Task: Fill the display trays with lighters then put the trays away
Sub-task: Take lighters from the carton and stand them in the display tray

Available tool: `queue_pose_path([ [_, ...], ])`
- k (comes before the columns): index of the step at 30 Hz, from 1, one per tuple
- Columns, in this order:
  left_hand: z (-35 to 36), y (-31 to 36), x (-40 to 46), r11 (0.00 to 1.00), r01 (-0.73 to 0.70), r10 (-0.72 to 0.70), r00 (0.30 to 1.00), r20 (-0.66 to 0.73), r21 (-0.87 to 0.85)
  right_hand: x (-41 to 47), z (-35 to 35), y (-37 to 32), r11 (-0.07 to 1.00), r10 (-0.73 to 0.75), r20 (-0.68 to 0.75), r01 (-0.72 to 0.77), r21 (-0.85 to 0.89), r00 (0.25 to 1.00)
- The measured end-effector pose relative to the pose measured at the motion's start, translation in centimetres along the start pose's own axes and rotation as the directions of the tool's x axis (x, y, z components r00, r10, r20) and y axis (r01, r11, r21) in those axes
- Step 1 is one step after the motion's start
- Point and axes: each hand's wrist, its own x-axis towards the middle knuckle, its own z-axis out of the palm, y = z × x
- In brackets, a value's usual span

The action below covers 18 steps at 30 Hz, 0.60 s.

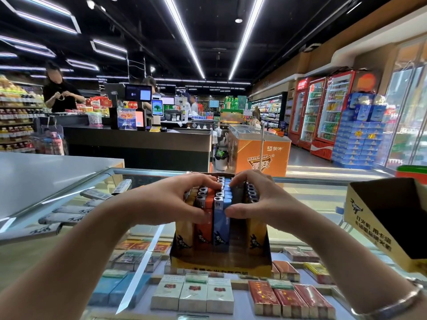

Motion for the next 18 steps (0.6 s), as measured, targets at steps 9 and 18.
queue_pose_path([
  [9, -0.6, -0.2, -0.4, 0.999, 0.027, -0.027, 0.999, -0.020, 0.024, 0.3, 1.5, 0.1, 0.997, -0.076, -0.104, 0.078, 0.019, 0.992],
  [18, -2.0, -1.7, -4.3, 0.986, 0.010, 0.058, 0.914, -0.403, 0.165, 0.0, 2.6, -0.4, 0.986, -0.090, -0.217, 0.118, 0.118, 0.972],
])
